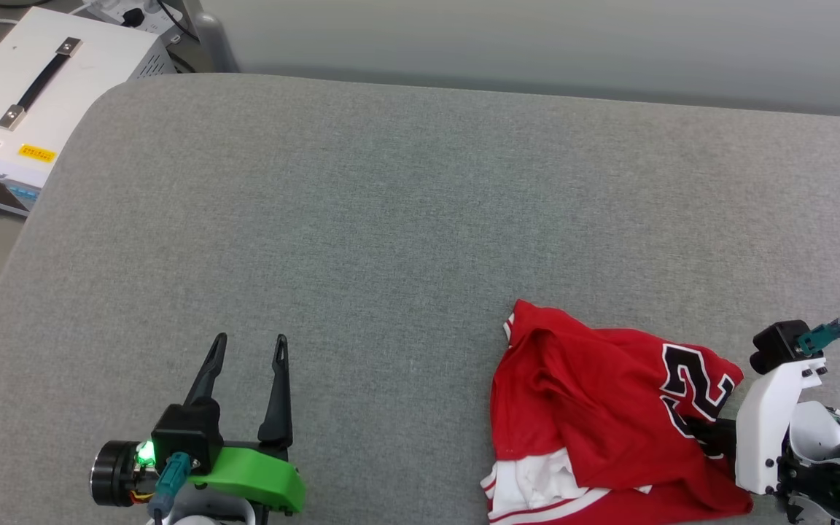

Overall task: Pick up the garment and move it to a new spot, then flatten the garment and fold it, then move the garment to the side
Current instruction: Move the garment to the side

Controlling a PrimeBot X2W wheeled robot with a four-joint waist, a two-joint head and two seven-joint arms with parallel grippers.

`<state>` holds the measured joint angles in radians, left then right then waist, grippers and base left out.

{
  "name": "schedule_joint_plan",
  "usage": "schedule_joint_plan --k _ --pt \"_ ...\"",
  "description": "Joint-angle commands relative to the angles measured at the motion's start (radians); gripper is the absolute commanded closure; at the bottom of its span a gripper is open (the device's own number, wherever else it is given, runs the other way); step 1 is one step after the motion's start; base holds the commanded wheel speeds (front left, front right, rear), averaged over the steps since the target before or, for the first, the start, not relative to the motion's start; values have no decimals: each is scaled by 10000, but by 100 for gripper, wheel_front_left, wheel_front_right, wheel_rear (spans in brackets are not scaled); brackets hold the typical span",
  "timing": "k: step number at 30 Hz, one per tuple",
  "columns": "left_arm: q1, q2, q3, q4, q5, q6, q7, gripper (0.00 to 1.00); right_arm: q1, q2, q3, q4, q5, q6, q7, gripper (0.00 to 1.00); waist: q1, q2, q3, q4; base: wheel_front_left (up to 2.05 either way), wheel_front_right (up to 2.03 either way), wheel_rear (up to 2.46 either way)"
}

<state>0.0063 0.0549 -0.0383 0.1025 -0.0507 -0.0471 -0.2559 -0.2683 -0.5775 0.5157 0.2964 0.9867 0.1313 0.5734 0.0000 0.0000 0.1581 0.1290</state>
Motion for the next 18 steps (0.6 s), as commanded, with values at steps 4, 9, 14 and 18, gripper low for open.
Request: schedule_joint_plan --k 4,9,14,18 --pt "-40 -47 3 42 -64 83 -59 0 -500 -248 338 -237 -64 -6 -851 100 0 0 -167 -234 0 0 0" --pt "108 -47 118 -1 -86 134 -59 0 -1078 -856 538 -524 -561 -6 -1532 100 0 0 -272 -739 0 0 0" --pt "225 -47 251 -97 -141 203 -59 0 -1570 -1482 534 -796 -794 -6 -1810 100 0 0 -204 -1557 0 0 0" --pt "243 -47 361 -185 -99 212 -59 0 -1878 -1919 527 -997 -983 -6 -1793 100 0 0 -79 -2305 0 0 0"
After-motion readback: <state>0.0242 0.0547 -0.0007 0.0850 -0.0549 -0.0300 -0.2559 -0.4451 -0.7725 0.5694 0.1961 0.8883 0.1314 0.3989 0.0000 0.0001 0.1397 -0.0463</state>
